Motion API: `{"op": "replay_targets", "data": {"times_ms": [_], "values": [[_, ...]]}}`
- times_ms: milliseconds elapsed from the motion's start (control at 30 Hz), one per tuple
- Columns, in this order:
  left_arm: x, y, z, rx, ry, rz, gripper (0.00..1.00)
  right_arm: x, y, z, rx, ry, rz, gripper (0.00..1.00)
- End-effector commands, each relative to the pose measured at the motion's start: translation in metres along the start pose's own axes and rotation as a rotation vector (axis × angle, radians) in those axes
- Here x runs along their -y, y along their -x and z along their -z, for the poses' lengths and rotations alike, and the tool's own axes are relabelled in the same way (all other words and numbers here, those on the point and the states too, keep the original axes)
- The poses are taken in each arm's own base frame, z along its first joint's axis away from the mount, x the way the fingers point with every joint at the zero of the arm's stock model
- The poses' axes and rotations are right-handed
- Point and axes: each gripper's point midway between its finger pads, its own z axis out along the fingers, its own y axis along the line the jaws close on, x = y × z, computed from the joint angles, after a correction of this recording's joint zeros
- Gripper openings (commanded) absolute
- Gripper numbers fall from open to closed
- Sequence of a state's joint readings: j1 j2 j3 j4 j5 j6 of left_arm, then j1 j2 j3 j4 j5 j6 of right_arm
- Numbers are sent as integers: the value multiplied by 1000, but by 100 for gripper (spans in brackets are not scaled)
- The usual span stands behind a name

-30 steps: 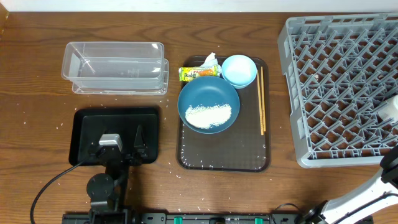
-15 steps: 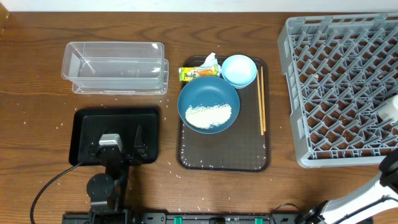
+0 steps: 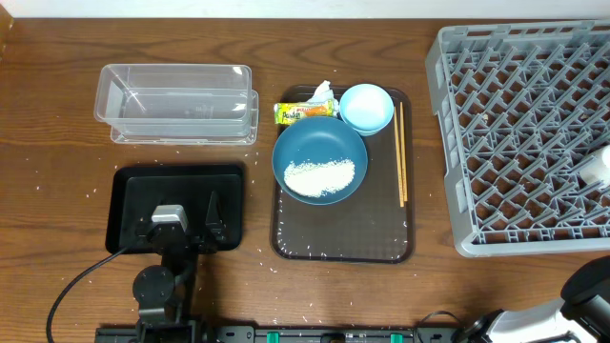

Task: Sort waste into correct bins and load items into the dishwasher rack
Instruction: 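Raise the right gripper away from the rack, then move the right gripper to the wooden chopsticks on the tray and grasp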

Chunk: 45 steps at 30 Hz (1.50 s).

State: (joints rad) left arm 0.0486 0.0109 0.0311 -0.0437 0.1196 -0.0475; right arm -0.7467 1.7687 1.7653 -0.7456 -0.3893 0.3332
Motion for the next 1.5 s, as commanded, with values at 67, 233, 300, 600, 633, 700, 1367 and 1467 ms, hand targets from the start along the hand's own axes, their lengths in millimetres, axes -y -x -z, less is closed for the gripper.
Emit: {"op": "replay_targets", "data": {"times_ms": [67,233,300,600,633,700,1367,1467], "values": [[-1,-16,-2,-39,0,-8,98,-77,-48,-6,-178,262,41,52],[-1,-16,-2,-39,0,-8,98,-140,-117,-14,-328,319,251,52],[-1,-16,-2,-39,0,-8,98,-157,-144,-17,-371,288,316,54],[-1,-16,-2,-39,0,-8,98,-198,-278,-30,-537,25,664,56],[-1,-16,-2,-39,0,-8,98,-200,-291,-31,-557,13,694,57],[-1,-16,-2,-39,0,-8,98,-201,-319,-37,-601,-19,759,57],[-1,-16,-2,-39,0,-8,98,-160,-443,-83,-884,-187,873,29],[-1,-16,-2,-39,1,-8,98,-157,-438,-85,-874,-201,870,31]]}}
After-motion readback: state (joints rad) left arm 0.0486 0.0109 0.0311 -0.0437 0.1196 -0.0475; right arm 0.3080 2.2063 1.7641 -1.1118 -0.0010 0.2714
